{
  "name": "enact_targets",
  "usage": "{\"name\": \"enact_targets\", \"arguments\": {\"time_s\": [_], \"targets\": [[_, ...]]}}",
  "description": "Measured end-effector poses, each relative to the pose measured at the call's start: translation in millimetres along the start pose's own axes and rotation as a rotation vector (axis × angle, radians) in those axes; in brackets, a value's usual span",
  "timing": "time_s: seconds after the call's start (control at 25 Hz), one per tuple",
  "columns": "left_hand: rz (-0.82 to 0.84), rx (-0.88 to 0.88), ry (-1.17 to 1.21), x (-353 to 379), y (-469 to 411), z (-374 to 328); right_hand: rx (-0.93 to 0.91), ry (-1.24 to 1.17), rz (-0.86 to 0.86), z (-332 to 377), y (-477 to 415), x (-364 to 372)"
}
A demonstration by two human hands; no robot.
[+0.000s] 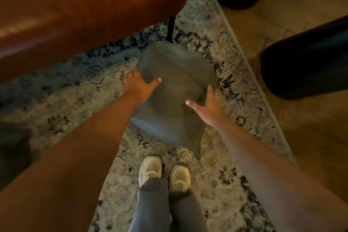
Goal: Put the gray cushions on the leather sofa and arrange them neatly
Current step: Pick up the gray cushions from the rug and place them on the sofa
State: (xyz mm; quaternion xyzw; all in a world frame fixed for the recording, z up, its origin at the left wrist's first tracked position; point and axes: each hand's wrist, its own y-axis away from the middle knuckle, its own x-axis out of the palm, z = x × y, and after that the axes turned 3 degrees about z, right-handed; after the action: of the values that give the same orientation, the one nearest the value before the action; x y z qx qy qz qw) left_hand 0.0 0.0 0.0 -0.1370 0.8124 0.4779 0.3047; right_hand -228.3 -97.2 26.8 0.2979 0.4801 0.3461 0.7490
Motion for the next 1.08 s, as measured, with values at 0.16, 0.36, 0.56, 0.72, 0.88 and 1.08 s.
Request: {"name": "enact_targets", "arguments": {"time_s": [0.16,0.36,0.56,0.72,0.88,1.08], "targets": [[0.080,-0.145,0.292,11.7,-36.0,5.5,0.134,-0.454,-0.079,-6.4,-37.0,3.4],[0.088,-0.180,0.579,-5.7,-22.0,7.7,0.056,-0.573,0.004,-4.4,-25.5,-0.9],[0.134,-0.160,0.615,-48.9,39.4,7.7,-0.032,-0.653,0.127,14.5,34.9,-24.7],[0.119,-0.128,0.672,-100.5,111.6,2.8,-0.097,-0.654,0.152,44.3,105.8,-51.0],[0.050,-0.113,0.679,-178.7,192.8,7.9,-0.200,-0.648,0.192,102.7,186.8,-76.2],[-0.094,-0.133,0.765,-279.7,255.2,13.8,-0.296,-0.621,0.223,196.4,251.0,-98.7]]}}
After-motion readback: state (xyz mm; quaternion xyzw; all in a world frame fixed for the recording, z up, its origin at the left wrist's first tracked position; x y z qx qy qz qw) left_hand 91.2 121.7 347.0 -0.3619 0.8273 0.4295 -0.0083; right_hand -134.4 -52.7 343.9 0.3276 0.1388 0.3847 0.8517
